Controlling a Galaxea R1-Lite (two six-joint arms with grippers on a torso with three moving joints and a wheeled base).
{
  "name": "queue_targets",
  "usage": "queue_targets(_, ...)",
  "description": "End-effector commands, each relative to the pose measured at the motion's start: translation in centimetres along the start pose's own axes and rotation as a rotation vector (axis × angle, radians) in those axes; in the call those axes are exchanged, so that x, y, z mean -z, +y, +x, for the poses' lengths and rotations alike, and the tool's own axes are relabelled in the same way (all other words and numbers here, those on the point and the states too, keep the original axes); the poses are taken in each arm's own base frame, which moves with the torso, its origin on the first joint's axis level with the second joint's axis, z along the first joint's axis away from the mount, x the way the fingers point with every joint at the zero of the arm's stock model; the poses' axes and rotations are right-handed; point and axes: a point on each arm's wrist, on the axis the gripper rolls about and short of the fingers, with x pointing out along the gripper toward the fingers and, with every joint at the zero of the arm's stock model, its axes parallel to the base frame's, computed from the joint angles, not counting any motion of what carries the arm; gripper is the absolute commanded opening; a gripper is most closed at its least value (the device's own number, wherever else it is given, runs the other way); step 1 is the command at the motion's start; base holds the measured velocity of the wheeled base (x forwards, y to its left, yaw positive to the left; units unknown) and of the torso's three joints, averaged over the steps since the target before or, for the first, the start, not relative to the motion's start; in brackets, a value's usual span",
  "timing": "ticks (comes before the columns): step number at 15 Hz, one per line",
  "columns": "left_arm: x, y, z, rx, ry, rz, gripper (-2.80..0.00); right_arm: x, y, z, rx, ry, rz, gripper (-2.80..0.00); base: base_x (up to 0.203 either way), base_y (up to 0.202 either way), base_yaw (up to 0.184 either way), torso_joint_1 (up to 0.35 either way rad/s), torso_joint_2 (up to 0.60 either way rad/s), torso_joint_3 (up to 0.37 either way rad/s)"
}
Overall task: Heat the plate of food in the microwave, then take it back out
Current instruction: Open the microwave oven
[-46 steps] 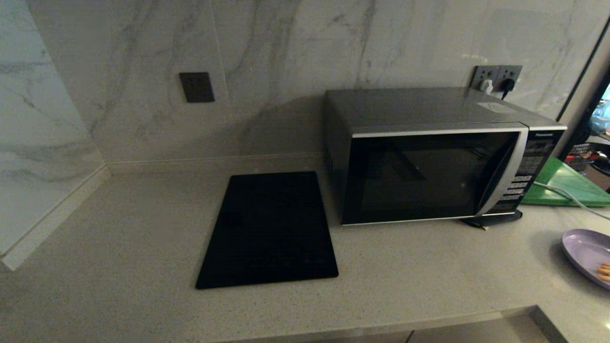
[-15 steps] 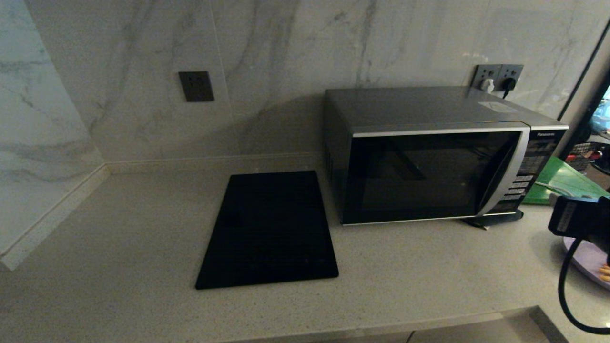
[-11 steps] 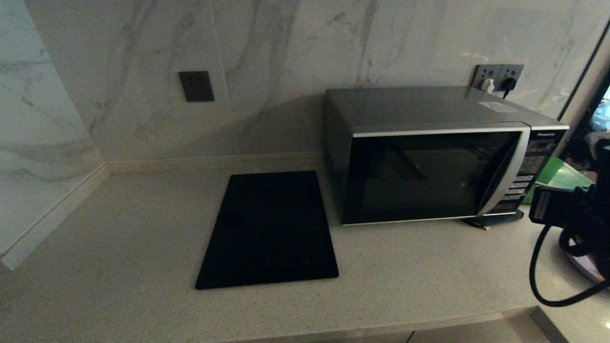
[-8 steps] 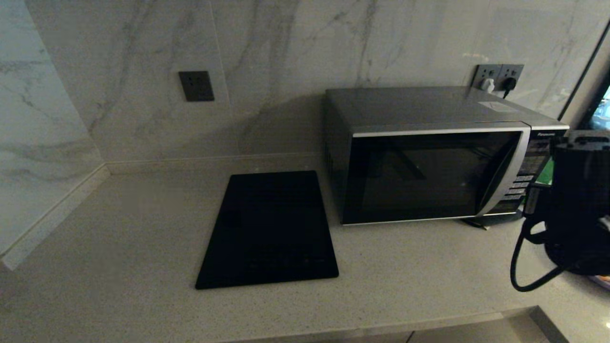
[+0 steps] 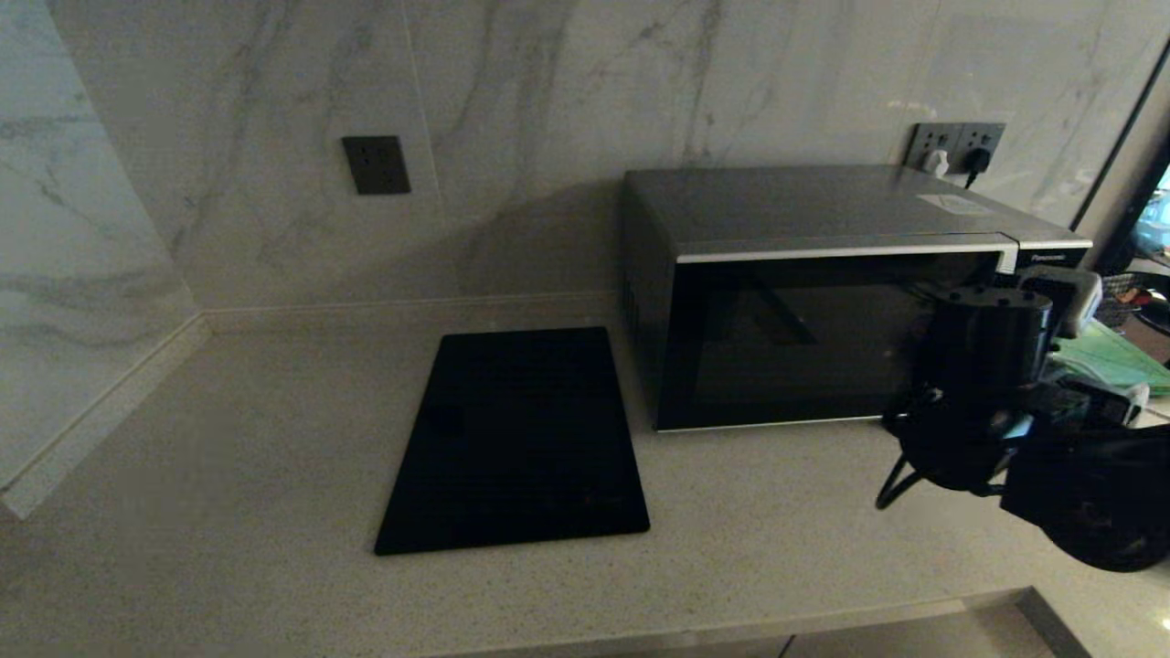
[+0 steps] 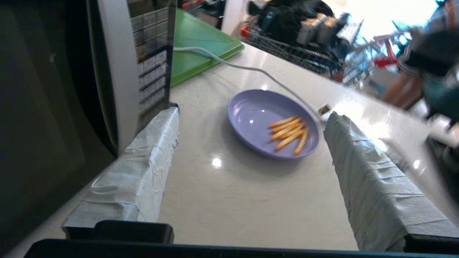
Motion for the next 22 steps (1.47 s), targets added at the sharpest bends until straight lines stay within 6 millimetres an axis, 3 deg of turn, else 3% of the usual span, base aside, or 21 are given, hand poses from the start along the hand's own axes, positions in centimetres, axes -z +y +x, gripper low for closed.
queue_targets(1,0.0,0.0,0.0,-0.001,-0.001,-0.001,-2.8,2.1,2.8,-1.2,-0.006,-0.009,0.006,0.0,0.0,0.0,0.0,0.0,0.0,0.0)
queue_targets(3,0.0,0.0,0.0,-0.002,0.001,-0.001,-2.8,1.9,2.9,-2.4,-0.038,-0.013,0.023,0.0,0.0,0.0,0.0,0.0,0.0,0.0)
queue_targets(8,0.0,0.0,0.0,-0.002,0.001,-0.001,-2.8,1.5,2.8,-2.3,-0.033,-0.013,0.036,0.0,0.0,0.0,0.0,0.0,0.0,0.0)
queue_targets(13,0.0,0.0,0.0,-0.002,0.001,-0.001,-2.8,-1.5,4.2,-0.7,0.013,-0.015,0.116,0.0,0.0,0.0,0.0,0.0,0.0,0.0)
queue_targets(19,0.0,0.0,0.0,0.0,0.001,-0.001,-2.8,-1.1,4.7,0.1,0.033,-0.015,0.147,0.0,0.0,0.0,0.0,0.0,0.0,0.0)
queue_targets(22,0.0,0.0,0.0,-0.002,0.001,-0.001,-2.8,-0.2,5.0,2.6,0.102,-0.011,0.125,0.0,0.0,0.0,0.0,0.0,0.0,0.0)
